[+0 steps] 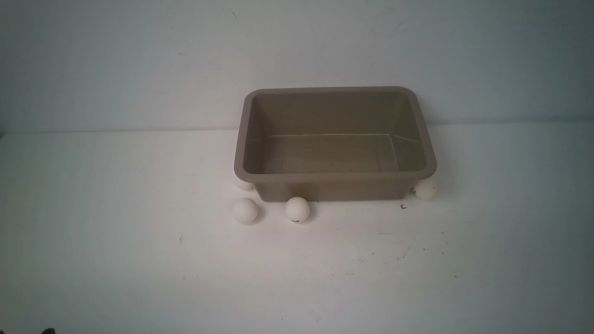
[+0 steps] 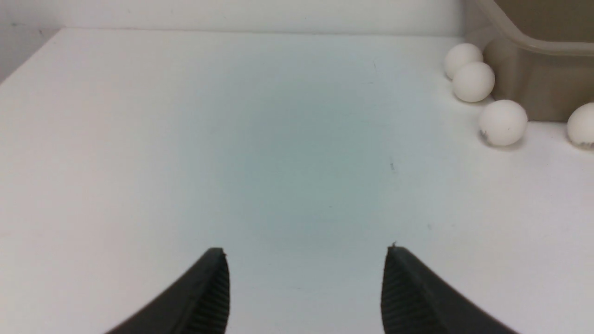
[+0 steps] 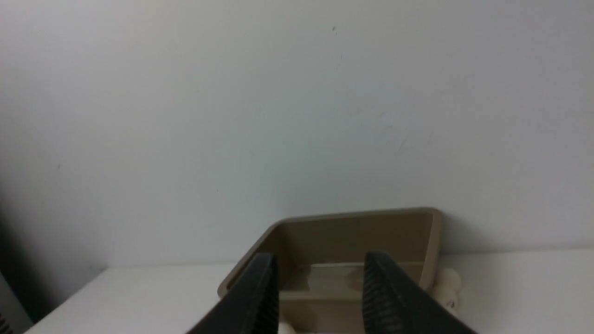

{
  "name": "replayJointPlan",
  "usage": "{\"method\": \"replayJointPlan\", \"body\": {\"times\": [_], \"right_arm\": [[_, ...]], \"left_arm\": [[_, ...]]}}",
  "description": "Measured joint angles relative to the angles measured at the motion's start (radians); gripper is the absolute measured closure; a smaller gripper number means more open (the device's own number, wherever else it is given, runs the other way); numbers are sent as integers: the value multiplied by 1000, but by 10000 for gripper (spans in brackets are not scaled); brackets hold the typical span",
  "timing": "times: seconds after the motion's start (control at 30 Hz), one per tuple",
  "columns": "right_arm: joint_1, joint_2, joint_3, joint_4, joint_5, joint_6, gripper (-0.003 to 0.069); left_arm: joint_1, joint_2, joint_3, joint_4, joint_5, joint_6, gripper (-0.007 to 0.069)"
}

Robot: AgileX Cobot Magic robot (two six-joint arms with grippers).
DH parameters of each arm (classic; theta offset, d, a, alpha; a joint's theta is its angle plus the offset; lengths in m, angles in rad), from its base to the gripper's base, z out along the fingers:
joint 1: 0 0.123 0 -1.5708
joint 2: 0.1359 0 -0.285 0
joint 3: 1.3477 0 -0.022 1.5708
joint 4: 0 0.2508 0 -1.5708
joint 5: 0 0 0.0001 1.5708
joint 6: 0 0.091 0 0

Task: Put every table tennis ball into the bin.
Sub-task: Use the right arm to clamp the table tennis ball closest to it

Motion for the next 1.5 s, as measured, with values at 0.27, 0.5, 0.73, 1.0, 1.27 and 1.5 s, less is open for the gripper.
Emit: {"method": "replayJointPlan", "body": {"times": [0.27,0.5,0.73,1.0,1.27,1.5], "right_arm": [[0,0,0,6,66,-62,418],[0,97,-16,11,102,-118,417],[0,318,-137,-15,127,-250,368],[0,609,-313,-30,249,-435,235],[36,863,-369,-3,288,-548,219],[133,1045,-369,-32,149,-608,219]], "left_arm": [[0,0,1,-219,-97,-49,220],[0,0,-19,-383,-83,16,220],[0,0,-149,-468,-39,252,220],[0,135,-377,-493,169,484,220],[0,508,-576,-428,326,598,220],[0,720,-592,-484,305,826,210]]}}
